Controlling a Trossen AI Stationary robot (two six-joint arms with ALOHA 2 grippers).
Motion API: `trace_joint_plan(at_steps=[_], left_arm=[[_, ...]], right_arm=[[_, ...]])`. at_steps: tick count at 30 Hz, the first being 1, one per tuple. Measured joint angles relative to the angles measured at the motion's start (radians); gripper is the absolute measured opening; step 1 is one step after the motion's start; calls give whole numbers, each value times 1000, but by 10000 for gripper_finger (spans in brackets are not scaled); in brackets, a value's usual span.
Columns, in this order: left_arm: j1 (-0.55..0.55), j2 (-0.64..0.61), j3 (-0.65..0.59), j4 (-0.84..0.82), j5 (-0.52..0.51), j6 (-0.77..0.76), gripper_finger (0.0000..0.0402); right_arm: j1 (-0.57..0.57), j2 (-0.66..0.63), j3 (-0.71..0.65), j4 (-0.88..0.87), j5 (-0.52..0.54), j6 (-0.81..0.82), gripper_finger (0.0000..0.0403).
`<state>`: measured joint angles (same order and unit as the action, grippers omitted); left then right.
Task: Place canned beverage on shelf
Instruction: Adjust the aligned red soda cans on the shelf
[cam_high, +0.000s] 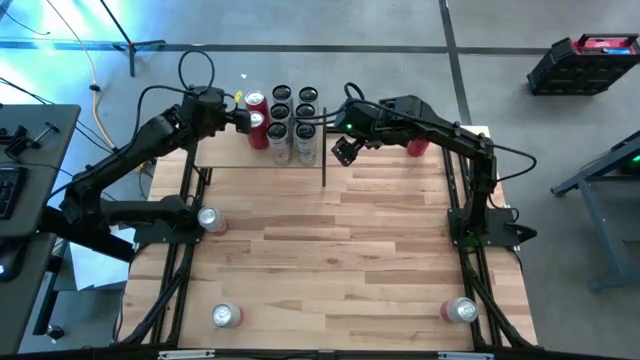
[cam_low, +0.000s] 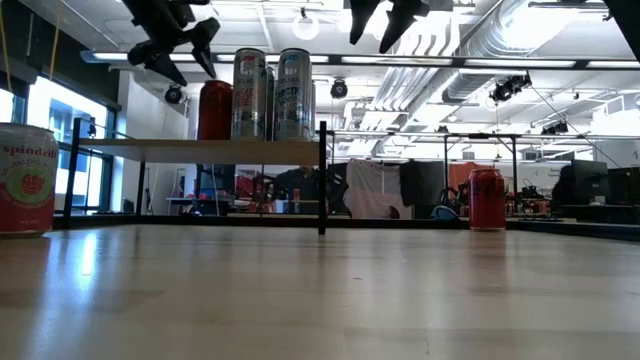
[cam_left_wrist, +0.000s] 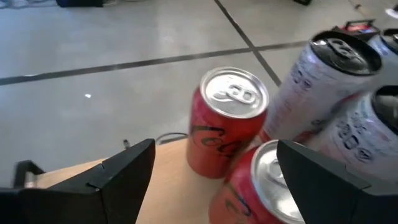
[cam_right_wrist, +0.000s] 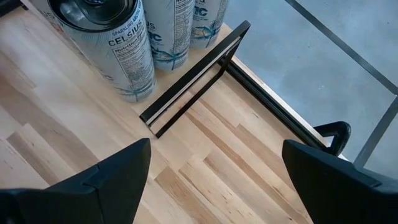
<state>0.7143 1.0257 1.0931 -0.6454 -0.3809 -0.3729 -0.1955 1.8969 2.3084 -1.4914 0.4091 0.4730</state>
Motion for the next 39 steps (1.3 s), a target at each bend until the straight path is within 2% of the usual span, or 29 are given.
trace_joint_plan(at_steps=[8,17,24,39], left_arm=[[-1,67,3,1,39,-4,326],[-2,53,2,-15,36,9,326],[-1,40,2,-36,-31,43,326],[-2,41,28,-24,41,42,326]], right_arm=[[0,0,0,8,0,1,349],[12,0,0,8,0,20,349],[13,0,0,8,0,18,349],[13,0,0,8,0,20,349]])
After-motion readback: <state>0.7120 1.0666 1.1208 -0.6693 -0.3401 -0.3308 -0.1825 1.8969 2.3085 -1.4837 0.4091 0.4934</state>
